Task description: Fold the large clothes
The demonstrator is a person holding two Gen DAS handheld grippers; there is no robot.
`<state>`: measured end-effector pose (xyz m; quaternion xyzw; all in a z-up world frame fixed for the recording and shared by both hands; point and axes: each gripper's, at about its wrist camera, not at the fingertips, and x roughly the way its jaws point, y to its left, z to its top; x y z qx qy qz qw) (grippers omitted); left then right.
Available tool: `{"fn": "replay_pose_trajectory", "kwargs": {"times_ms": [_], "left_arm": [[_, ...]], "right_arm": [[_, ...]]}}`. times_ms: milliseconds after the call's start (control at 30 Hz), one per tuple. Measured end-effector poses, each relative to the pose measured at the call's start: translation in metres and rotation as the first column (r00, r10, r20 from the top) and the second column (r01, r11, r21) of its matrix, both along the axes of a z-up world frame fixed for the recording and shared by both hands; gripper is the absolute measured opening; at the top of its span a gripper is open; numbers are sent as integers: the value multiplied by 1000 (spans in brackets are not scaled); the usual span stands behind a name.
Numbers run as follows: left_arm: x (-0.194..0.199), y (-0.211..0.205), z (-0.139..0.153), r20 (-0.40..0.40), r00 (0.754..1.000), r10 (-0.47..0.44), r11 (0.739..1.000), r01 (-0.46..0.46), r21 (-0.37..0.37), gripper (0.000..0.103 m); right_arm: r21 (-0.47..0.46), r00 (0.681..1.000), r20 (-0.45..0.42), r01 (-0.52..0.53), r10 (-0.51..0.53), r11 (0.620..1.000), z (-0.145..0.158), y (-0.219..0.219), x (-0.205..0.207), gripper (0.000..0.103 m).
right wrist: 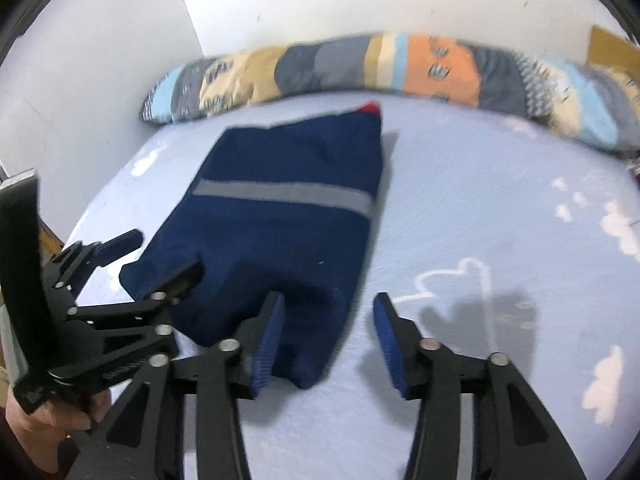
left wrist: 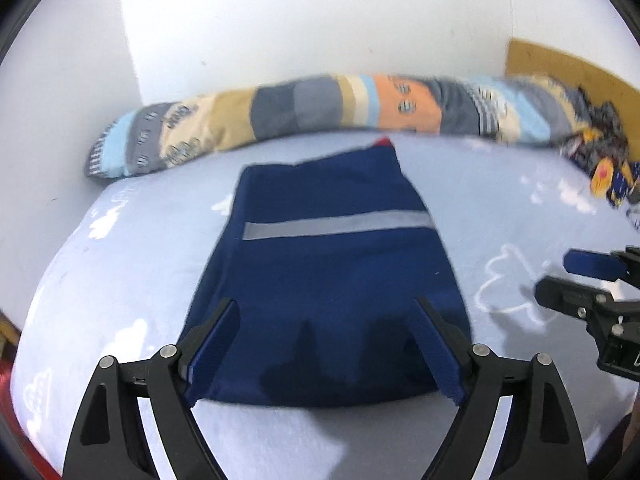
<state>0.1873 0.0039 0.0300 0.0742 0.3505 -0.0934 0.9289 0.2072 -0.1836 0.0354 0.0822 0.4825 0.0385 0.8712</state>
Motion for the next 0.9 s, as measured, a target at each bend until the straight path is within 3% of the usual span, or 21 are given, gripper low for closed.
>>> {"fn": "replay_pose_trajectory", "kwargs": {"times_ms": [133, 267, 367, 533, 567, 667, 767, 900], "left_arm": [[-43, 20, 3, 34, 998, 58, 998, -57, -33, 89], [-75, 27, -2, 24, 997, 79, 997, -79, -1, 90], [-71, 27, -7, 4, 995, 104, 994, -104, 25, 90], [-26, 36, -19, -80, 981, 177, 983, -172, 66, 89], [-14, 41, -19, -108, 976, 188, 982, -184, 40, 89], [16, 67, -12, -189, 969, 158, 972, -187, -145, 90], [48, 92, -9, -244, 957, 157, 962, -205, -183, 90], [98, 137, -22, -358, 922, 148, 918, -263, -297, 90]], "right_arm": [[-67, 998, 62, -23, 27, 997, 16, -4, -43, 62], [-74, 998, 22, -53, 55, 996, 7, -2, -76, 62], [-78, 996, 46, -79, 83, 994, 12, 6, -87, 62], [-74, 995, 44, -81, 84, 994, 7, 10, -94, 66], [-58, 996, 25, -84, 86, 995, 4, 9, -91, 66], [17, 996, 14, -91, 90, 996, 0, 5, -84, 67], [204, 997, -23, -68, 74, 976, -10, -12, -69, 76], [339, 996, -89, 12, 20, 941, -31, -41, -35, 76]]}}
